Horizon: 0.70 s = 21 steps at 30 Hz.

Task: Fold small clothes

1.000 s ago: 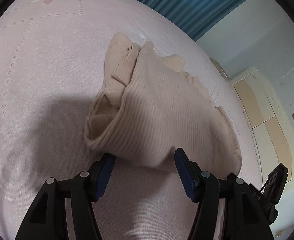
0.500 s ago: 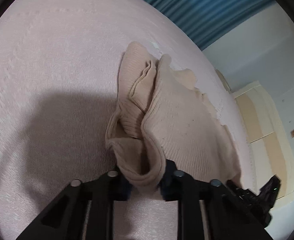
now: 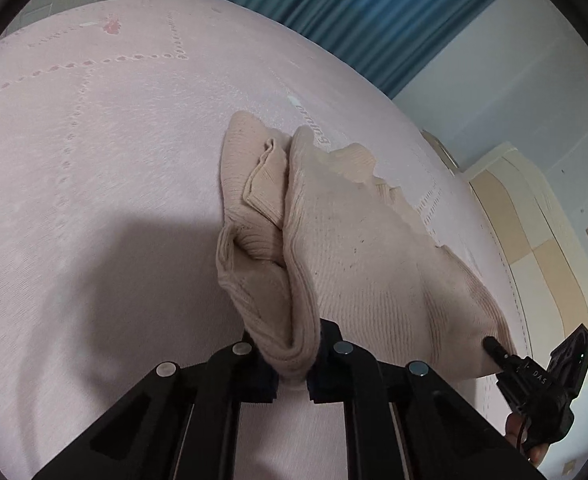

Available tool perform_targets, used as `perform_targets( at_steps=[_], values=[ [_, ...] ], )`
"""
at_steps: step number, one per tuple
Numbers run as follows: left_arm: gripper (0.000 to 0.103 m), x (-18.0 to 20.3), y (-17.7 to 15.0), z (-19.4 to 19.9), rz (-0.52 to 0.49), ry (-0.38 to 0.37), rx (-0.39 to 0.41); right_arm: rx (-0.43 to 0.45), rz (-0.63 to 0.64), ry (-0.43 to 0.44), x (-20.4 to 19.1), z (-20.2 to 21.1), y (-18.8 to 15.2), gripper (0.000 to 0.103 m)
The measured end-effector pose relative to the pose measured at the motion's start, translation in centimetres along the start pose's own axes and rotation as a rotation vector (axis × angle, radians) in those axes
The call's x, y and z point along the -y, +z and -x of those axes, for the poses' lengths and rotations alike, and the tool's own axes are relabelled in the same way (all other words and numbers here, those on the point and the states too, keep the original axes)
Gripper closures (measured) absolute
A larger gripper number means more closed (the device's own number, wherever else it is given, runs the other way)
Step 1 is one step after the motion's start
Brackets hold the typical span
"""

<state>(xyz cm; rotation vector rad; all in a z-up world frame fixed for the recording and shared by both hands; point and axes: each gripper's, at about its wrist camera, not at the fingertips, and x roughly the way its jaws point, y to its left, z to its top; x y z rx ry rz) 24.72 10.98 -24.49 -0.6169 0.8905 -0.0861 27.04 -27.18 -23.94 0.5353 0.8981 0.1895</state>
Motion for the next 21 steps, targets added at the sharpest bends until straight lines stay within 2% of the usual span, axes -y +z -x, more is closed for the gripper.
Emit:
perform_targets(
  at_steps=[5,14,16,18,21],
  values=[
    [0.093,-1.8,-3.9,4.0,0.046,-0.022,-0.018,-0.038,0.008,0.024,0.1,3.6,-3.9,0.094],
    [0.092,-1.9,-8.9,9.0,-0.054,0.013,-0.074,-0.102,0.087,-0.031,-0.4,9.3,-9.5,0.094],
    [0.09,-1.9,-9.7,9.6,-0.083,0.035,-0.095,-0.124,0.128,-0.063,-0.6,10.0,-10.6,0.09],
    [0.082,-2.0,-10.2,10.2,-0.11,0.071,-0.096,-0.131,0.176,-0.095,-0.8,10.5,-11.2,0.087],
    [0.073,-1.8,-10.0,10.9,-0.144,0.12,-0.077,-0.113,0.205,-0.083,-1.0,11.6,-11.1,0.086]
  ],
)
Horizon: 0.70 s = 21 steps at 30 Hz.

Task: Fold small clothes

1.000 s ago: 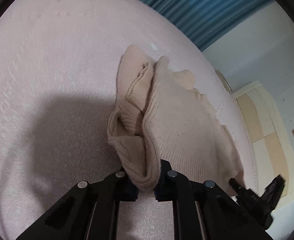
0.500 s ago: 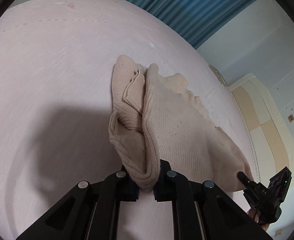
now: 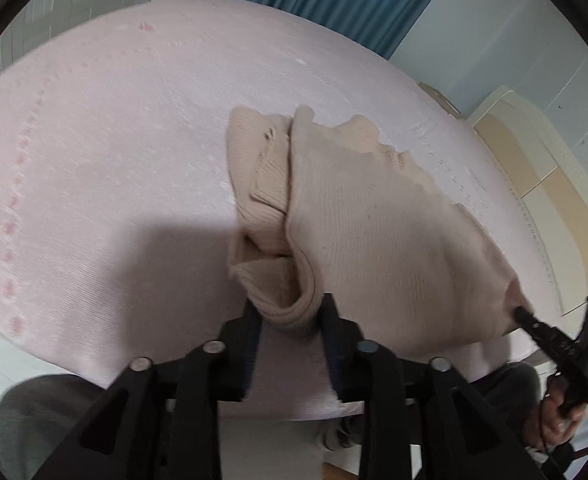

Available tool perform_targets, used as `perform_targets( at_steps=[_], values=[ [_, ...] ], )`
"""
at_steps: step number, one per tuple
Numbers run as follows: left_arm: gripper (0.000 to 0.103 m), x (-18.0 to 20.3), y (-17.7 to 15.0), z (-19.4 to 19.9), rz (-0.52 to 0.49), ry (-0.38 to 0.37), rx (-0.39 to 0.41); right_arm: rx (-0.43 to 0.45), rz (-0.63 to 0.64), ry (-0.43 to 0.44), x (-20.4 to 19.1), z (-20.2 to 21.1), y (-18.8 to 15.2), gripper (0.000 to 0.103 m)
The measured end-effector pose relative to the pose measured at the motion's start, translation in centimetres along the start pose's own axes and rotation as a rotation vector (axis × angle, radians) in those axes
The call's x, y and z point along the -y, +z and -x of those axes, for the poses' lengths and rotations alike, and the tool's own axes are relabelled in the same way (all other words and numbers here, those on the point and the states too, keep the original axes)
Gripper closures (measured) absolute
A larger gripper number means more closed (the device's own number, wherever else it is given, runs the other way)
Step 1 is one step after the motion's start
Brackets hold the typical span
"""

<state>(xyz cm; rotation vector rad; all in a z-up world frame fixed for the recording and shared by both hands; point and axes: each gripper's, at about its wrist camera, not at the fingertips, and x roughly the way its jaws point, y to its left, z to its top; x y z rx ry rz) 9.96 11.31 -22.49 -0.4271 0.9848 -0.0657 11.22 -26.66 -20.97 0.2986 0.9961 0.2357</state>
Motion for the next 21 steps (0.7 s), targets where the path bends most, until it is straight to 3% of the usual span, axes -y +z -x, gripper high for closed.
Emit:
perform_targets(
  at_steps=[1,3,5,13,21],
  values=[
    [0.072,0.1,0.2,0.3,-0.003,-0.001,0.007,0.011,0.019,-0.012,-0.2,0.3,0.3,0.084],
    [0.056,0.3,1.0,0.7,-0.002,-0.026,0.016,0.029,0.051,-0.029,-0.6,0.6,0.6,0.083],
    [0.051,0.9,2.3,0.6,-0.025,-0.034,0.04,0.042,0.074,-0.035,-1.2,0.4,1.6,0.075],
    [0.051,3.4,8.3,-2.7,-0.086,-0.001,0.082,0.129,0.083,-0.028,-3.4,-1.8,7.4,0.07],
    [0.052,3.8,13.3,-7.5,-0.043,-0.007,0.079,0.1,0.03,-0.084,-2.8,-7.5,14.0,0.07]
  ],
)
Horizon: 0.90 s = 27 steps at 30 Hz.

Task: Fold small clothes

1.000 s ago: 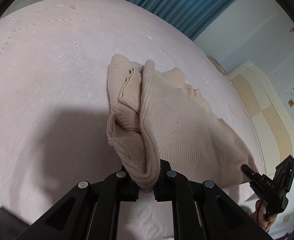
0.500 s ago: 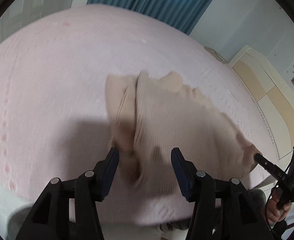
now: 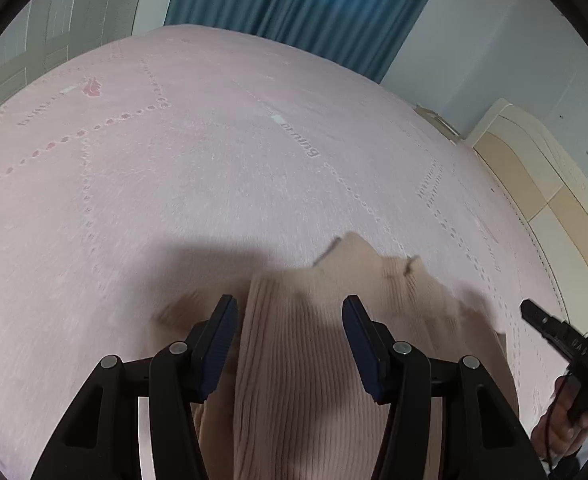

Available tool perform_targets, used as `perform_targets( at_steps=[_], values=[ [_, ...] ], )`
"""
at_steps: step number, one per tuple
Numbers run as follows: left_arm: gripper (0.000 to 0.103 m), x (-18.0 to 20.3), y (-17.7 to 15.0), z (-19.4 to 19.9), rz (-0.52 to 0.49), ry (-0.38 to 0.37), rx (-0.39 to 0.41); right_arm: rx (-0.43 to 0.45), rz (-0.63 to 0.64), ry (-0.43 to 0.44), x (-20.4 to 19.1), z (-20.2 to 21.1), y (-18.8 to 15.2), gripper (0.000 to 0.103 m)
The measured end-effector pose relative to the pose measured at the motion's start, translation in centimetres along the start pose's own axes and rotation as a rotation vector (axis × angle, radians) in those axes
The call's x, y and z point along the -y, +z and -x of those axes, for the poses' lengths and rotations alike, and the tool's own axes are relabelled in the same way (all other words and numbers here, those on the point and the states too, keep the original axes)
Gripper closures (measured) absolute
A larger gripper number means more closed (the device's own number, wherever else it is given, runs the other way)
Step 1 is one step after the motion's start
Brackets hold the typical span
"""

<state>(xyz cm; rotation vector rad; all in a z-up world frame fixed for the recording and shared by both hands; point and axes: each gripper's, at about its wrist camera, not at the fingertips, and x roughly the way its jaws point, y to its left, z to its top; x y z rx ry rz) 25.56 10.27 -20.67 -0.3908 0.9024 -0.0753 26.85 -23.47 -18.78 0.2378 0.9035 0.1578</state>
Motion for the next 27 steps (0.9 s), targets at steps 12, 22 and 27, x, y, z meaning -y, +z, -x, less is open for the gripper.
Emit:
perform_targets(
  at_steps=[12,22,27],
  values=[
    [0.096,-1.3,0.3,-2.7,0.006,0.073,-0.038,-0.143,0.061,-0.054,1.3,-5.8,-2.6,0.094],
    [0.096,-2.6,0.8,-2.8,0.086,0.076,0.018,-0.057,0.046,-0.133,1.2,-5.4,-1.9,0.099],
    [0.093,-3.5,0.7,-4.1,0.127,0.107,-0.036,-0.103,0.039,-0.197,1.5,-7.0,-2.3,0.097]
  ],
)
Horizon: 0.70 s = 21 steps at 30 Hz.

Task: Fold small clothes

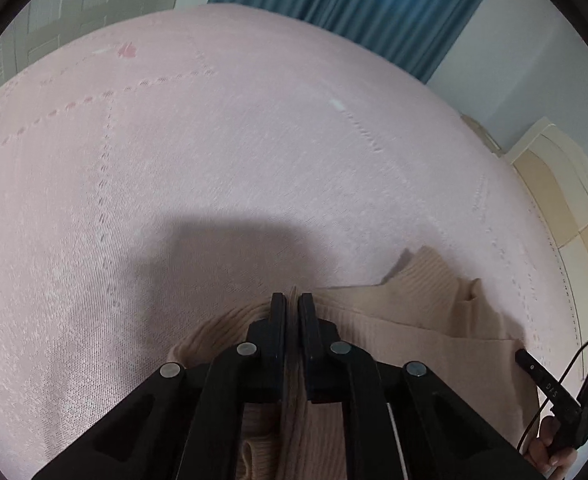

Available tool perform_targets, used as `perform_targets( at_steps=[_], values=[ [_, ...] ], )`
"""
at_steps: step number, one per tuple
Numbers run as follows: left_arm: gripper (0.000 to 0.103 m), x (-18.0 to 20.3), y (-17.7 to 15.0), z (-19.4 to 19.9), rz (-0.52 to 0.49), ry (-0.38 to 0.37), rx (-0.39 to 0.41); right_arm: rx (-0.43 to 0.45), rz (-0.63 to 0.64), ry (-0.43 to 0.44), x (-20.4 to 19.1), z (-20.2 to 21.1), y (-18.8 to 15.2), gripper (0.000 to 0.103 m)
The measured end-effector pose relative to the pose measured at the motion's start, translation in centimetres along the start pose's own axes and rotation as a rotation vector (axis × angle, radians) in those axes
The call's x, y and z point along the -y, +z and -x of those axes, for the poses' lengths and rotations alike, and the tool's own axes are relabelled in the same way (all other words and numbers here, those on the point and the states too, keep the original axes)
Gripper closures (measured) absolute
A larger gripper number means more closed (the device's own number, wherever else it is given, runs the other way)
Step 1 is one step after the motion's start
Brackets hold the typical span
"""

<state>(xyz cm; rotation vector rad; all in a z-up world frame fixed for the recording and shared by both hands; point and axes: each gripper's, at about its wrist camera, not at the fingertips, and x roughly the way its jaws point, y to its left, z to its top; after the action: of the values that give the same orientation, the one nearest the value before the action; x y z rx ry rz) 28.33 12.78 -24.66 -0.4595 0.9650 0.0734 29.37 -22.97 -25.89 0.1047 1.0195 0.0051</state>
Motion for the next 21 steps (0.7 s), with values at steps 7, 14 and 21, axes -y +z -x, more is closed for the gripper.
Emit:
perform_targets(
  at_steps=[7,14,21],
  values=[
    [0.085,-0.1,0.1,-0.1,0.001,-0.009,-0.026,-0.001,-0.018,-0.025,0.2,-0.3,-0.2,0.085],
    [0.065,-0.7,0.0,1.5,0.032,-0.074,-0.008,0.087,0.008,0.009,-1.1,2.9,-0.6,0.078],
    [0.042,-2.4,-0.2,3.8,0.077,-0.153,0.049,0.07,0.086,0.228,-7.6,6.4,-4.9,0.056]
  ],
)
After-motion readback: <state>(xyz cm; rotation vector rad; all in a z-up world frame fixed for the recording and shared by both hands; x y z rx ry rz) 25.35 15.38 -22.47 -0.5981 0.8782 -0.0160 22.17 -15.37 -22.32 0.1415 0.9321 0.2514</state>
